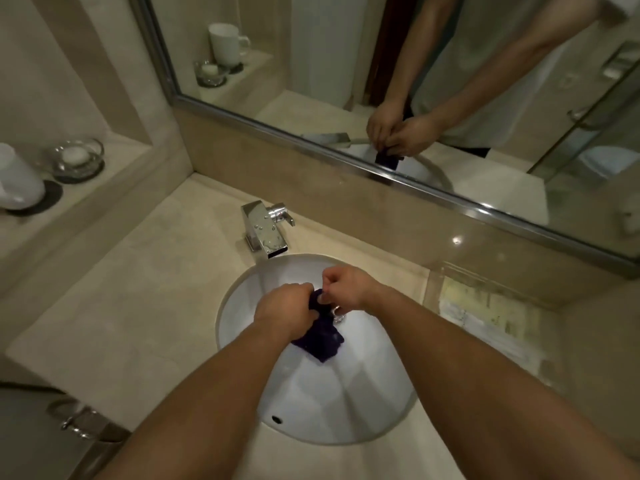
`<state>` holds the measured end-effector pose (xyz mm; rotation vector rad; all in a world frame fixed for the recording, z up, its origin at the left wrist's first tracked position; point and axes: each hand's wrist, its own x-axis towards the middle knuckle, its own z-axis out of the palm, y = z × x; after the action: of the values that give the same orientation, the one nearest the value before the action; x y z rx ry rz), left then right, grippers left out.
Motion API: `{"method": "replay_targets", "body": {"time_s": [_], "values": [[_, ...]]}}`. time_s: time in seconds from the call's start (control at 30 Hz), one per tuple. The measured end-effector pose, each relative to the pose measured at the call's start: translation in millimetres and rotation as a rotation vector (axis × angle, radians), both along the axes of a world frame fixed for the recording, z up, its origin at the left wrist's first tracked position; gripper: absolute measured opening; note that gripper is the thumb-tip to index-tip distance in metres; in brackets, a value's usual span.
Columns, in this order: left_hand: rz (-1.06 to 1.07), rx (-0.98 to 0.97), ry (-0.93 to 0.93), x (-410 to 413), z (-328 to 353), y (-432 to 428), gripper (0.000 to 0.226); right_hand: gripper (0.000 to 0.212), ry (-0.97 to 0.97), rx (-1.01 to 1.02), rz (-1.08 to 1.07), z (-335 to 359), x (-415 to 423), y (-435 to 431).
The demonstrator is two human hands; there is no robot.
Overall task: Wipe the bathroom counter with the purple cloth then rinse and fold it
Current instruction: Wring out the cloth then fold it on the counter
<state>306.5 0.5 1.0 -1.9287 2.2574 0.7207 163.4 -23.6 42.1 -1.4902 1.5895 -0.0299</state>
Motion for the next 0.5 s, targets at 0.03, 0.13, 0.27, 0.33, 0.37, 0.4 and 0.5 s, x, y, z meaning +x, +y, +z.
{"method": "replay_targets", "body": {"time_s": [0.03,0.13,0.27,0.33,0.37,0.4,0.5], "values": [[-0.006,-0.018,0.018,4.0,6.0,-1.6,0.019,0.027,-0.01,-0.005,-0.023,8.5,2.7,0.6],[-0.071,-0.042,0.053,12.6,24.5,-6.5,0.015,0.023,0.052,-0.053,-0.056,34.5,9.0,4.3],[-0.193,-0.104,0.072,18.2,56.1,-7.4,0.015,0.015,0.207,-0.119,-0.037,69.9,12.7,17.6],[-0.226,-0.165,0.08,19.8,72.6,-5.8,0.017,0.009,0.306,-0.156,-0.012,88.0,14.1,26.2],[-0.234,-0.187,0.096,19.9,80.0,-4.6,0.016,0.008,0.35,-0.185,-0.011,97.6,14.6,30.0],[-0.234,-0.197,0.122,19.6,87.0,-3.6,0.015,0.007,0.382,-0.218,-0.019,107.5,15.3,33.6],[-0.181,-0.163,0.242,17.0,108.2,-1.7,0.008,0.016,0.379,-0.313,-0.069,137.0,20.3,43.7]]}}
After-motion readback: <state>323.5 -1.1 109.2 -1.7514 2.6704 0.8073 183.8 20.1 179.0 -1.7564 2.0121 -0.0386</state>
